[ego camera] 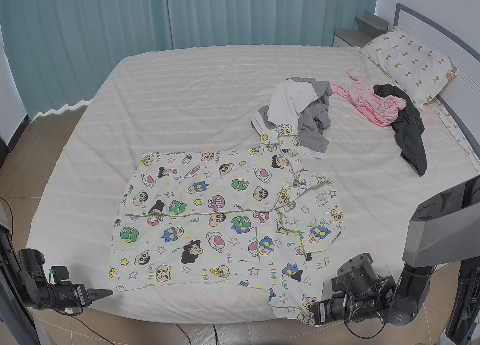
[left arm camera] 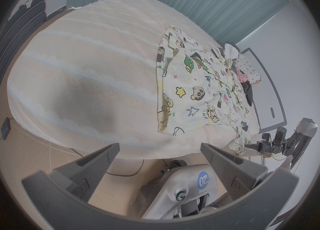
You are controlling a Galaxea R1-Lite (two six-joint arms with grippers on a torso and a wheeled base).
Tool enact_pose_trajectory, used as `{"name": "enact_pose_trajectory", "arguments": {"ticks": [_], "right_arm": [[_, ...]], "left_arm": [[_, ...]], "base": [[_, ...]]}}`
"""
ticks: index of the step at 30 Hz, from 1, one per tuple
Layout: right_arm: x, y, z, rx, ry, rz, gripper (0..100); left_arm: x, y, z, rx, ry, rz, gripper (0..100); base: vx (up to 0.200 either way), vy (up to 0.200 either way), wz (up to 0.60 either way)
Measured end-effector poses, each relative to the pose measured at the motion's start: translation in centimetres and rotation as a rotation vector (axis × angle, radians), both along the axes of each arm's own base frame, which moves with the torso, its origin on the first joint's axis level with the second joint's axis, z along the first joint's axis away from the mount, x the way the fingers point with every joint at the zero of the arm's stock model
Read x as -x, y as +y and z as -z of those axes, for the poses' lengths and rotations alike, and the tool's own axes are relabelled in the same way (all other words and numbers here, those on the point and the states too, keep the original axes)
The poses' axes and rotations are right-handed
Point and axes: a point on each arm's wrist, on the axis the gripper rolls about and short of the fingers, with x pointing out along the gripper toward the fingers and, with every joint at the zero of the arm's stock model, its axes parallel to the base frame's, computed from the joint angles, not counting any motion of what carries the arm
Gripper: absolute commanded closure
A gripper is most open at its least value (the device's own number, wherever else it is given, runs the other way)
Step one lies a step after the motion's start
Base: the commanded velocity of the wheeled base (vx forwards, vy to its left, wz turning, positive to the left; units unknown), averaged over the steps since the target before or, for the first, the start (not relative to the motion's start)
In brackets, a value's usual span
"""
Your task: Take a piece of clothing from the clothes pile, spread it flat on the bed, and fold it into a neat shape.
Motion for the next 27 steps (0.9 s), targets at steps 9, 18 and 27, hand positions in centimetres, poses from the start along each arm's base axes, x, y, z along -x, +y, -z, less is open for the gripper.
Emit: {"name": "enact_pose_trajectory", "arguments": {"ticks": [9, 18, 27], "right_arm": [[-0.5, 0.4, -0.2, -0.016, -0.016, -0.003, 0], [-1.8, 0.6, -0.4, -0.063, -0.037, 0.054, 0], [-2.9, 1.2, -0.5, -0.158, -0.003, -0.008, 0]], "left_arm": [[-0.1, -0.1, 0.0, 0.001, 0.001, 0.005, 0], [-0.1, -0.1, 0.0, 0.001, 0.001, 0.006, 0], [0.0, -0.1, 0.1, 0.006, 0.003, 0.005, 0]], "base": [[0.000, 0.000, 0.00], [0.000, 0.000, 0.00], [0.000, 0.000, 0.00]]}}
